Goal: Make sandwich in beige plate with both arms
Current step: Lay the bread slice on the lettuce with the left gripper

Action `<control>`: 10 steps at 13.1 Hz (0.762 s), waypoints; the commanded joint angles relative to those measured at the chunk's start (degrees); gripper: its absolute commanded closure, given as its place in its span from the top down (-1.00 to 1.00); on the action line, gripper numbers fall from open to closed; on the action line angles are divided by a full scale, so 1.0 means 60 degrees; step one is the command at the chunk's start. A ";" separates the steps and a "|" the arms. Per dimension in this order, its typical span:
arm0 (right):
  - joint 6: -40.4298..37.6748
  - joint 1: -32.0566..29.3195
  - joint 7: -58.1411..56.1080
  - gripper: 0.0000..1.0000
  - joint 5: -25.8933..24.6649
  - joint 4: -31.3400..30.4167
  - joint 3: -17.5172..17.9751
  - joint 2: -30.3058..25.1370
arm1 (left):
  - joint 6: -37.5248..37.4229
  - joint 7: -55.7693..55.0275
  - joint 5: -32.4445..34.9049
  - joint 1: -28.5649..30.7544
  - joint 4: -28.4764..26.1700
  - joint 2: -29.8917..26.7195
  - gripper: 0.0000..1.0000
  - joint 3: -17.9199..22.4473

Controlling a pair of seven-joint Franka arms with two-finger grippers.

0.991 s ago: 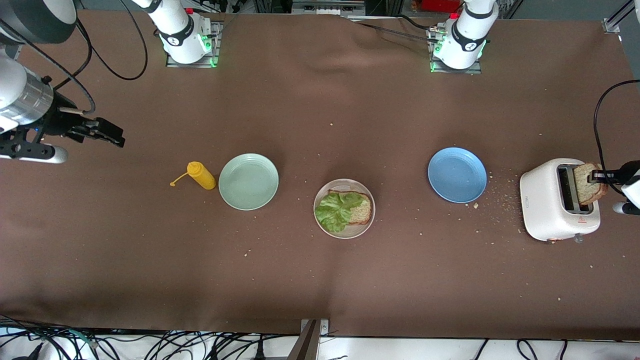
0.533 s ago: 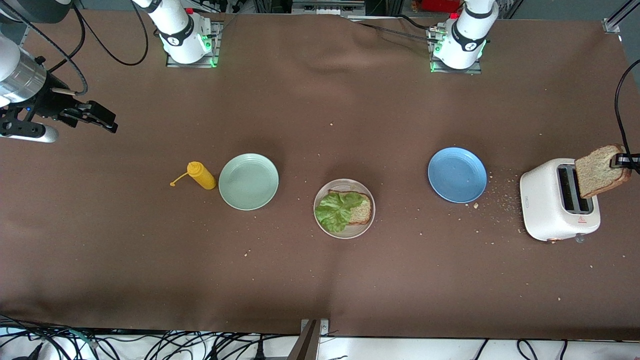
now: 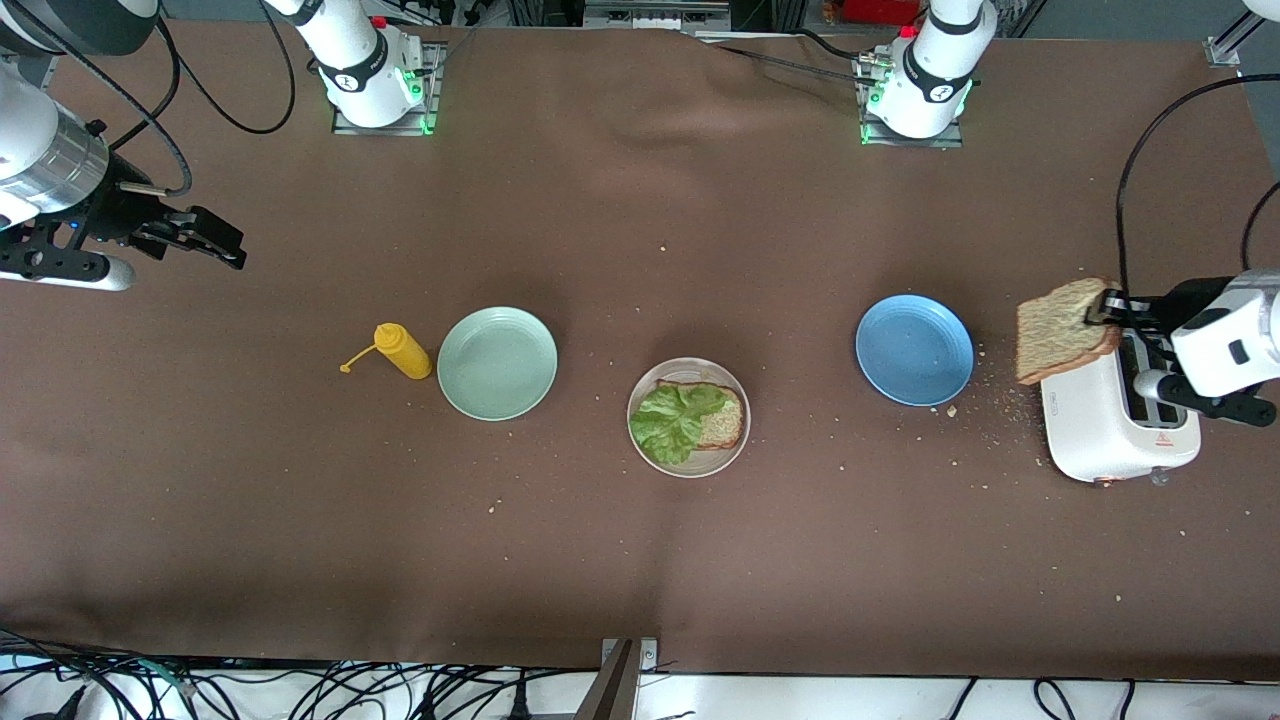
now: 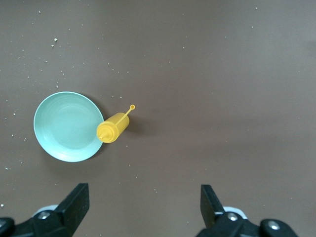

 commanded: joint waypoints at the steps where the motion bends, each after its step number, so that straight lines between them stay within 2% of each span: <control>1: -0.0048 -0.0109 -0.0014 1.00 -0.0154 0.0156 0.0116 -0.0001 | -0.0074 -0.0845 -0.1785 -0.0631 0.0185 0.0824 -1.00 0.0084; 3: -0.0091 -0.0109 -0.0014 1.00 -0.0139 0.0186 0.0116 0.0000 | 0.0378 -0.1036 -0.4211 -0.1158 0.0215 0.1762 -1.00 0.0098; 4: -0.0091 -0.0109 -0.0029 1.00 -0.0125 0.0200 0.0131 0.0014 | 0.0830 -0.1211 -0.4861 -0.1510 0.0142 0.2012 -1.00 0.0113; 10: -0.0091 -0.0109 -0.0044 1.00 -0.0081 0.0201 0.0117 0.0014 | 0.4564 -0.2150 -0.6330 -0.3781 -0.0194 0.2923 -1.00 0.0098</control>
